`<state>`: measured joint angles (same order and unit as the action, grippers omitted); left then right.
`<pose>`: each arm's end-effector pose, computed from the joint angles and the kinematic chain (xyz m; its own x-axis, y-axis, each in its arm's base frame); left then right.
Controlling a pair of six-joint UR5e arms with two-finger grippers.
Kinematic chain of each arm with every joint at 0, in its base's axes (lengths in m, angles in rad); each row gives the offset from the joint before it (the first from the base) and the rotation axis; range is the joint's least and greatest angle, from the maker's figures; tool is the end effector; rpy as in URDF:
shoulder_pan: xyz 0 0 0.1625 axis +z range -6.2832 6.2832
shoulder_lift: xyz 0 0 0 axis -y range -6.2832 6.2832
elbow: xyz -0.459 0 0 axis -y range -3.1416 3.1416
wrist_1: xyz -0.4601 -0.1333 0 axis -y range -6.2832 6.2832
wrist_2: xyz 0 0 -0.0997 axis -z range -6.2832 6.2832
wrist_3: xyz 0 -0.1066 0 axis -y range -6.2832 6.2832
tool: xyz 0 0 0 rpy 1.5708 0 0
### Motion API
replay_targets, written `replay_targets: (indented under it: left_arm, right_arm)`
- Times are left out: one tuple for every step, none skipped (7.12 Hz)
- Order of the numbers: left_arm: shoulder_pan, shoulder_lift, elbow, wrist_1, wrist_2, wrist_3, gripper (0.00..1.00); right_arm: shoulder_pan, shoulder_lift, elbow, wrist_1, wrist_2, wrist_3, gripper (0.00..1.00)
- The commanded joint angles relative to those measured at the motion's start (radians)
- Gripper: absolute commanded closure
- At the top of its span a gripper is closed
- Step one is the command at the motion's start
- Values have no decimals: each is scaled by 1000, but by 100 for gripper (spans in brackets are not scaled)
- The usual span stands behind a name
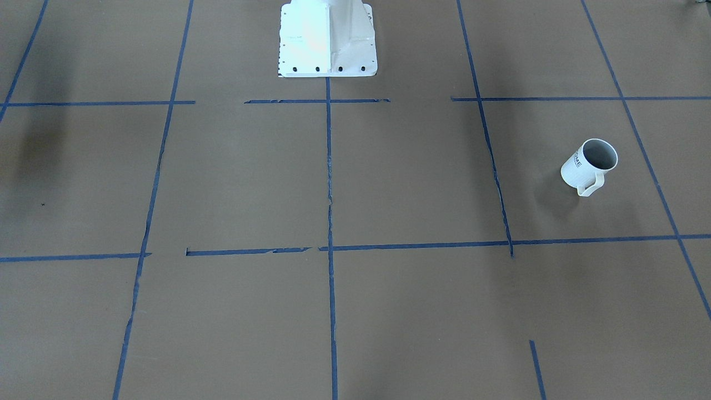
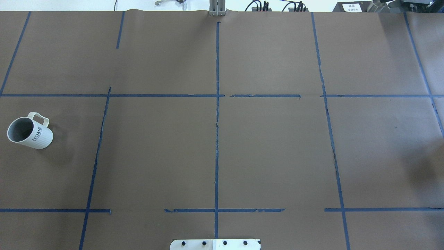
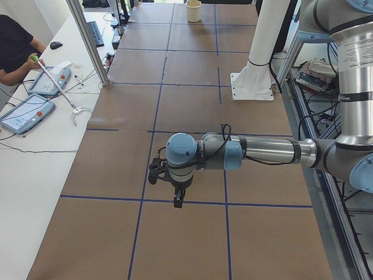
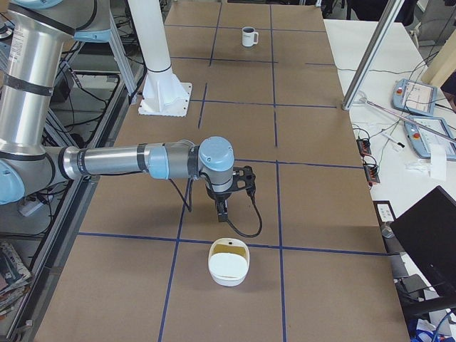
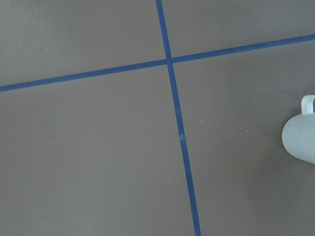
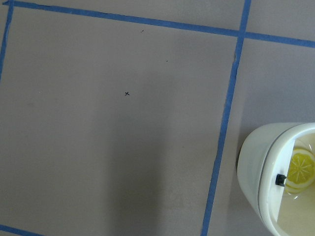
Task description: Left arm hands cup to right arm to dump lemon
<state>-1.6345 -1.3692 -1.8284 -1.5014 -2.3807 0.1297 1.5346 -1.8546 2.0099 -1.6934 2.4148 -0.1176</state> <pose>-0.0857 -0.4617 0.6613 0.6900 0.0759 -0.7198 -0.0258 0.9964 0.0804 0.0381 -0.4297 0.5995 0.6543 -0.1653 0.7379 0.1137 0.9862 0.1201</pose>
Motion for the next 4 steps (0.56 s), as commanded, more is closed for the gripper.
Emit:
replay_targets:
  left_arm:
    - [1, 15, -37, 3, -12, -88, 0]
    - [2, 24, -23, -6, -12, -88, 0]
    - [4, 27, -25, -8, -12, -94, 0]
    - [4, 28, -28, -13, -11, -116, 0]
  right_arm:
    - [2, 41, 1, -55, -9, 7, 0]
    - [2, 41, 0, -52, -8, 12, 0]
    - [2, 41, -2, -52, -9, 12, 0]
    - [2, 41, 0, -52, -9, 12, 0]
